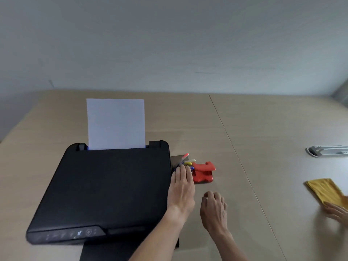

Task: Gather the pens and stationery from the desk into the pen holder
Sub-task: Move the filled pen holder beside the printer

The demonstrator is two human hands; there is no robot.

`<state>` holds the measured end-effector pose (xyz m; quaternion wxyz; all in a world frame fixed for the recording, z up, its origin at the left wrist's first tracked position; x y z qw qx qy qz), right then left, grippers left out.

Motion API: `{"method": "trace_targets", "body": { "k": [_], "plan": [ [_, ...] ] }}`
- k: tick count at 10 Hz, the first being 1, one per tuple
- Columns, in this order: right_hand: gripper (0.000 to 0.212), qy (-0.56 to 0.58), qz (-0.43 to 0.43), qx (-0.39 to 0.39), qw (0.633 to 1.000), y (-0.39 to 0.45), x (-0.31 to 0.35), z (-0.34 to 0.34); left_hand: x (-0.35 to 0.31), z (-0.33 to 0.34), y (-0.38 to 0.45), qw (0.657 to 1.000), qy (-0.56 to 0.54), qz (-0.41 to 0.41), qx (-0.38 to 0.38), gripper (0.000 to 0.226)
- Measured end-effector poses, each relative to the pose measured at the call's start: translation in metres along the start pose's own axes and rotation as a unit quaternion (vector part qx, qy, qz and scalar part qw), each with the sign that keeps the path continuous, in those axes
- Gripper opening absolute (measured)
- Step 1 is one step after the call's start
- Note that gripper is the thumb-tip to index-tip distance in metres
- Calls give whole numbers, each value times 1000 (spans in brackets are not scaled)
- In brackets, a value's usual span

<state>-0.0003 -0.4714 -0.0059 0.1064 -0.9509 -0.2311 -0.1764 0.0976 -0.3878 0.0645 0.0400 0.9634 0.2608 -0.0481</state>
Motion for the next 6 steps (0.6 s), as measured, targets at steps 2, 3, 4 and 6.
{"method": "trace_targets", "body": {
  "k": [2,3,4,6],
  "plan": [
    [16,-1,39,27,999,-66,-54,13,-36,4,-69,998,16,55,-25,73],
    [17,3,52,42,998,-98,-76,20,-52,8,-97,996,24,84,-27,67],
    [20,29,75,47,996,-124,-95,22,-72,21,-129,990,-29,134,-36,63],
    [29,111,95,35,989,-171,-126,9,-80,69,-203,982,-98,163,-22,57]
  ]
}}
Point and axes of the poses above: each hand's wrist, its own y-axis towards the middle knuckle, its own z-axis out of the palm, x = y × z, the point moved 8 cm from there along y, towards the middle knuckle, and after that the axes turned 12 degrees about z, right-handed, at the moved point
